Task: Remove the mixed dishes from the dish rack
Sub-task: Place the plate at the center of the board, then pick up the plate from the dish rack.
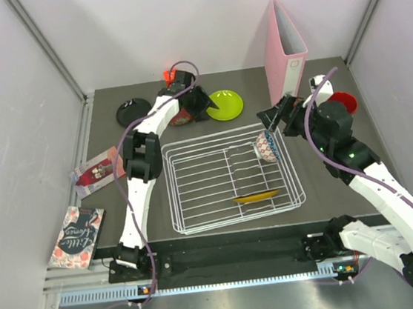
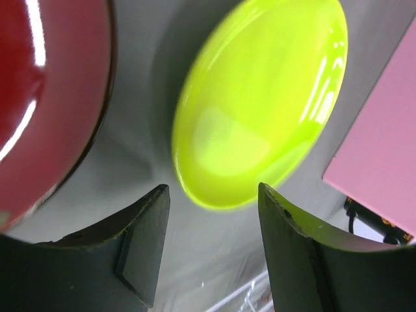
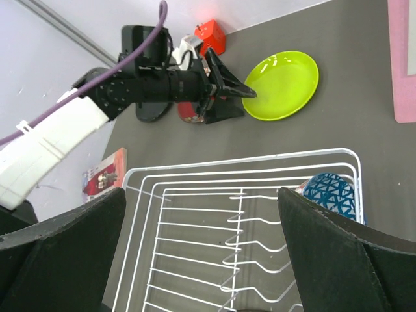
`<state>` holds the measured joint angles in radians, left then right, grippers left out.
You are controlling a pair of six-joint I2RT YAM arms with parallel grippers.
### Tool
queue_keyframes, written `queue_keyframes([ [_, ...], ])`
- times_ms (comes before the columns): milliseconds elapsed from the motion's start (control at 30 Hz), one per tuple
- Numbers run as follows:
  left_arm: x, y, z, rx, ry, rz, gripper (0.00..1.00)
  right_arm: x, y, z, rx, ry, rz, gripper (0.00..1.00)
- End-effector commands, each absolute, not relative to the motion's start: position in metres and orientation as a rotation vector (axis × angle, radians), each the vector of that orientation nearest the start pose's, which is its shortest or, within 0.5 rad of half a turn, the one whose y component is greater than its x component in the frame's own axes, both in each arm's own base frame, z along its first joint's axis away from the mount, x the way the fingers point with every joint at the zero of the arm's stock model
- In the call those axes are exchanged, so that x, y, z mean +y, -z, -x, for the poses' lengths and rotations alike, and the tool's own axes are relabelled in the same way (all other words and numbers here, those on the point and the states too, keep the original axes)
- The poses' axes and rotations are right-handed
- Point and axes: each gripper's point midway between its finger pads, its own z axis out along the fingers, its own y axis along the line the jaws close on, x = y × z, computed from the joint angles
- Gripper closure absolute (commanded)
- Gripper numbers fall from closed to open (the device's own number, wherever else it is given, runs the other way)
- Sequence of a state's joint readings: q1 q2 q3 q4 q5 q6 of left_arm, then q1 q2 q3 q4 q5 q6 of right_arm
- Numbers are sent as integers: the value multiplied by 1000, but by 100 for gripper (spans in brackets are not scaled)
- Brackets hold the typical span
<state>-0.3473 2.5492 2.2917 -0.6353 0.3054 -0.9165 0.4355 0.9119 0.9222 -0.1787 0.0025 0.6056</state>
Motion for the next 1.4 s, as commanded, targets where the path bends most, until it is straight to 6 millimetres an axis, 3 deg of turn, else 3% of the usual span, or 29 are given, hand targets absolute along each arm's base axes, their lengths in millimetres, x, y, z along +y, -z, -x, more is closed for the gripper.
queue_keyframes([
  [0, -286, -154, -556, 2399, 961, 514, 39, 169, -321, -298, 1748, -797, -144, 0],
  [133, -297, -200, -555, 2307, 1095, 458, 39, 166, -322, -294, 1743, -799, -150, 0],
  [233, -302, -246, -545, 2229, 1144, 376, 40, 163, -328, -291, 1722, -796, -157, 0],
  [267, -303, -276, -537, 2175, 1150, 326, 40, 162, -330, -290, 1719, -797, -156, 0],
  [333, -308, -299, -522, 2126, 1099, 211, 38, 154, -333, -291, 1707, -758, -183, 0],
  [367, -307, -335, -507, 2049, 1091, 146, 37, 152, -334, -291, 1704, -747, -191, 0],
  [400, -316, -334, -491, 2054, 1066, 89, 24, 147, -334, -292, 1702, -723, -208, 0],
  [433, -308, -364, -474, 1976, 993, 20, 14, 145, -334, -292, 1700, -712, -217, 0],
  [467, -309, -370, -461, 1956, 972, -23, 1, 142, -333, -292, 1700, -702, -231, 0],
  [500, -320, -352, -444, 1971, 963, -77, 1, 137, -333, -291, 1691, -688, -257, 0],
  [533, -315, -378, -420, 1892, 949, -153, 1, 135, -333, -291, 1686, -681, -262, 0],
  [567, -316, -375, -408, 1876, 922, -186, 1, 134, -334, -291, 1677, -681, -269, 0],
  [600, -329, -348, -385, 1901, 908, -265, 1, 132, -332, -288, 1666, -684, -278, 0],
  [633, -325, -363, -361, 1825, 862, -372, 1, 132, -338, -288, 1634, -699, -280, 0],
  [667, -324, -354, -350, 1818, 788, -410, 1, 131, -339, -287, 1617, -705, -281, 0],
  [700, -338, -323, -321, 1854, 757, -523, 1, 130, -340, -284, 1603, -716, -287, 0],
  [733, -333, -327, -303, 1796, 704, -628, 1, 129, -344, -284, 1589, -720, -287, 0],
  [767, -335, -317, -289, 1791, 691, -689, 1, 128, -344, -284, 1584, -718, -291, 0],
  [800, -337, -289, -269, 1825, 673, -764, 1, 128, -344, -283, 1584, -717, -292, 1],
  [833, -331, -290, -255, 1793, 663, -814, 1, 128, -344, -284, 1583, -716, -293, 0],
  [867, -326, -264, -243, 1828, 655, -872, 1, 128, -342, -284, 1591, -714, -292, 0],
  [900, -327, -258, -227, 1819, 681, -928, 1, 129, -341, -286, 1597, -713, -294, 0],
  [933, -322, -264, -215, 1776, 697, -959, 1, 130, -341, -286, 1601, -714, -292, 0],
  [967, -317, -248, -204, 1778, 704, -1017, 1, 131, -339, -286, 1608, -716, -292, 0],
  [1000, -316, -245, -193, 1758, 735, -1058, 1, 132, -338, -287, 1616, -722, -289, 0],
  [1033, -315, -253, -181, 1693, 778, -1103, 1, 134, -337, -287, 1617, -729, -287, 0],
  [1200, -314, -223, -170, 1637, 771, -1218, 8, 142, -329, -290, 1644, -768, -289, 0],
  [1367, -329, -197, -155, 1623, 822, -1331, 14, 142, -323, -289, 1660, -759, -284, 0],
])
